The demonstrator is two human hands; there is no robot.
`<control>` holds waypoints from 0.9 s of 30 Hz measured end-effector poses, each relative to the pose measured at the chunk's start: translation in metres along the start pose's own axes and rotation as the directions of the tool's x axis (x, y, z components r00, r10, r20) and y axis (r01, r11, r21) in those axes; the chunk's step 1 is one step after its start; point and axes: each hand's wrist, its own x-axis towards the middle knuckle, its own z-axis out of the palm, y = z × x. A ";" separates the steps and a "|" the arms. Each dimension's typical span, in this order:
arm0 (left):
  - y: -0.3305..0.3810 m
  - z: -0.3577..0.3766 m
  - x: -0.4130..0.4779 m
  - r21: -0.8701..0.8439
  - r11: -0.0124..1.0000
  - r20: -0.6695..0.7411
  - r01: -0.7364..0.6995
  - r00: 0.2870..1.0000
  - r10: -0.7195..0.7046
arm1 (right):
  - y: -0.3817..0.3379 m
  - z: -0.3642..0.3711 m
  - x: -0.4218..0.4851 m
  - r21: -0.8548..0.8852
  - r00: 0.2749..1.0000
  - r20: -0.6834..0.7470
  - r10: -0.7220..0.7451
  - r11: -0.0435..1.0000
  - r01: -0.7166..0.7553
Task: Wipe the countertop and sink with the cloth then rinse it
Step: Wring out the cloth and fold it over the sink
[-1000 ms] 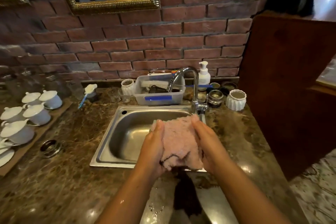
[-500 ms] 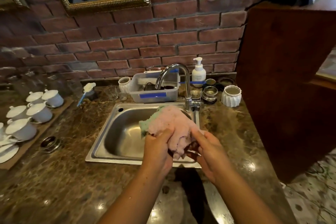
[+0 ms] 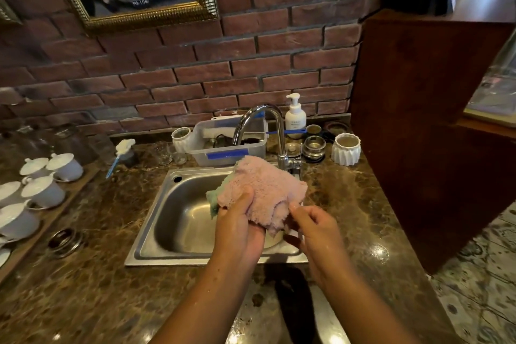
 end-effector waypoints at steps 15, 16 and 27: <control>-0.075 -0.031 0.015 0.040 0.979 -0.061 0.200 0.978 -0.197 | 0.030 -0.084 -0.017 0.015 0.998 -0.054 0.014 1.000 -0.013; -0.084 -0.034 0.014 0.060 0.973 -0.055 0.224 0.974 -0.221 | 0.036 -0.093 -0.020 0.037 0.997 -0.045 0.068 0.997 -0.066; -0.152 -0.045 0.024 0.527 0.776 0.139 0.345 0.866 -0.480 | 0.036 -0.156 0.022 -0.417 0.999 0.046 -0.019 0.908 0.037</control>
